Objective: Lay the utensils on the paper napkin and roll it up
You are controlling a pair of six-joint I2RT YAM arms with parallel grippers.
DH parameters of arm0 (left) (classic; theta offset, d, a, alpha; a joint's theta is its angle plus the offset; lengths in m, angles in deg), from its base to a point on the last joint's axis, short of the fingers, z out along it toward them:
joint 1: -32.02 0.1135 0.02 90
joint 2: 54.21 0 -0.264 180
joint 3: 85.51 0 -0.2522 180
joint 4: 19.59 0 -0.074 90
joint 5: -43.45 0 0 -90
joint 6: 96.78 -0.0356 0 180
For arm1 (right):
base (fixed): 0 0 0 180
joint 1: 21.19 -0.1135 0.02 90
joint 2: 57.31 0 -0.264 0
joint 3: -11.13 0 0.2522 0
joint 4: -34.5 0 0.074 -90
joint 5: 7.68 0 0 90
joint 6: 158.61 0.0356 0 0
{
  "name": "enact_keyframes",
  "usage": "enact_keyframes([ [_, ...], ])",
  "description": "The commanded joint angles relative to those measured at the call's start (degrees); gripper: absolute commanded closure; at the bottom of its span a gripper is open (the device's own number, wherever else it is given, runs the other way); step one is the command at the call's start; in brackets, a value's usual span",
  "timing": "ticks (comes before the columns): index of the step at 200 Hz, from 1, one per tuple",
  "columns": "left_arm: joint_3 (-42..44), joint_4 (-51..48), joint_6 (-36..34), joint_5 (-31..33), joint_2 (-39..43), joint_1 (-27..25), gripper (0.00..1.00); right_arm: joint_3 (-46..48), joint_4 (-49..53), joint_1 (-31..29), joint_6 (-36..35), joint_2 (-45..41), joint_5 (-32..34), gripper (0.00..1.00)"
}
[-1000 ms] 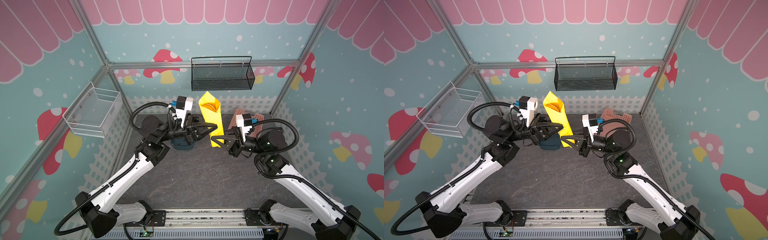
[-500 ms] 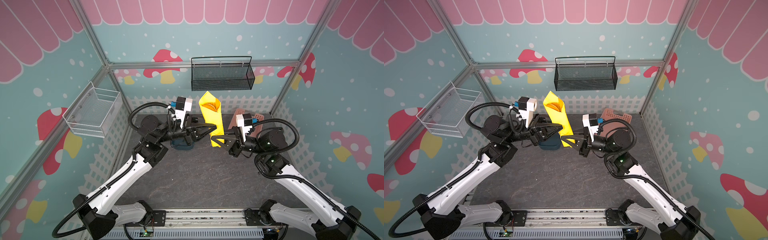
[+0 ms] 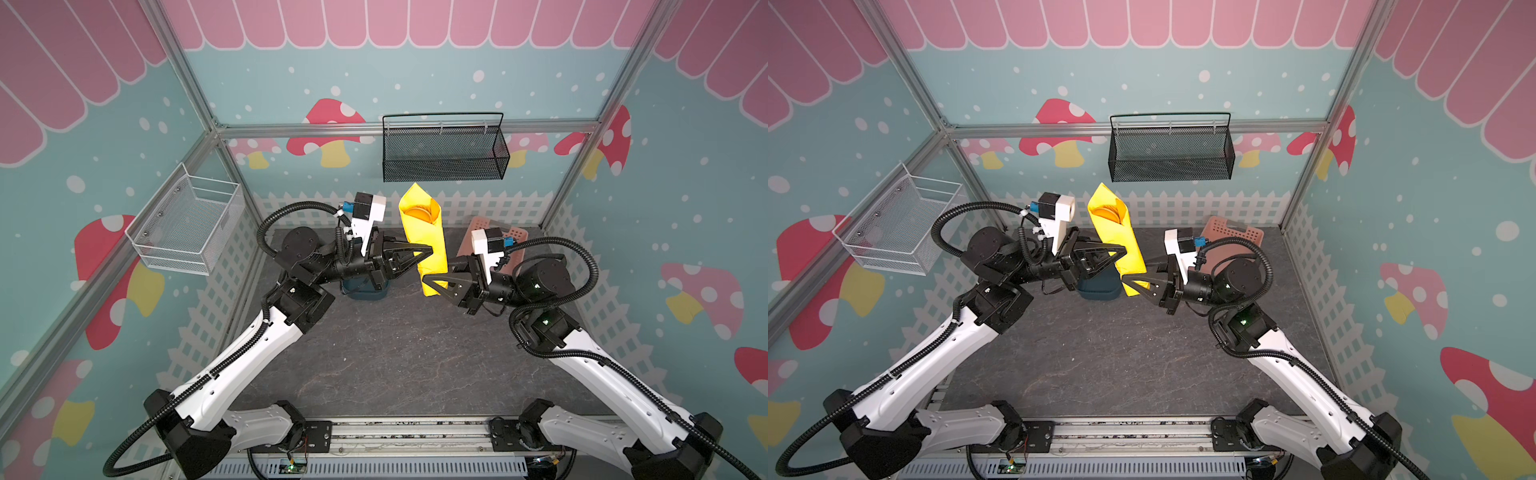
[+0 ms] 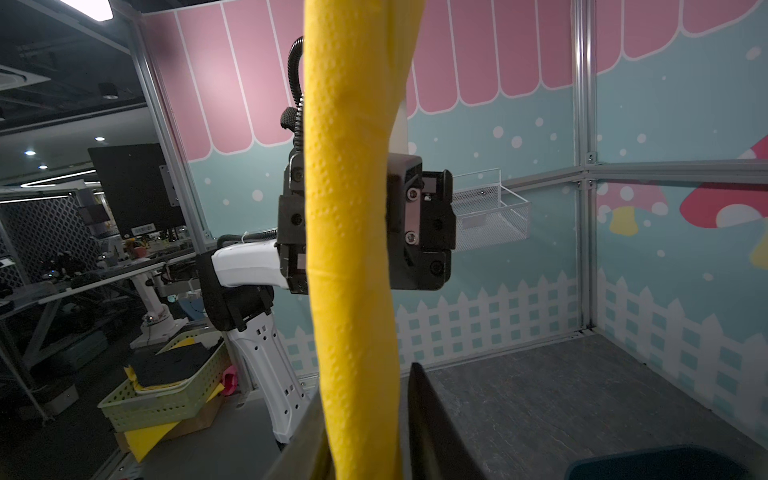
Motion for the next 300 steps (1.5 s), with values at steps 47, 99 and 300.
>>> enact_keyframes([
  [47, -3.01, -5.49, -2.81, -3.48, 1.23, 0.07, 0.87, -3.74, 12.30, 0.46, -6.74, -3.87, 4.25, 0.49],
  [99, -3.00, -8.47, -4.06, -4.68, 1.25, 0.08, 0.88, -7.78, 15.01, 0.46, -8.53, -2.90, 4.27, 0.50],
  [300, -2.22, -15.46, -8.30, -0.43, 4.08, 0.34, 0.76, -7.23, 14.66, 0.44, -7.34, -3.17, 3.65, 0.95],
])
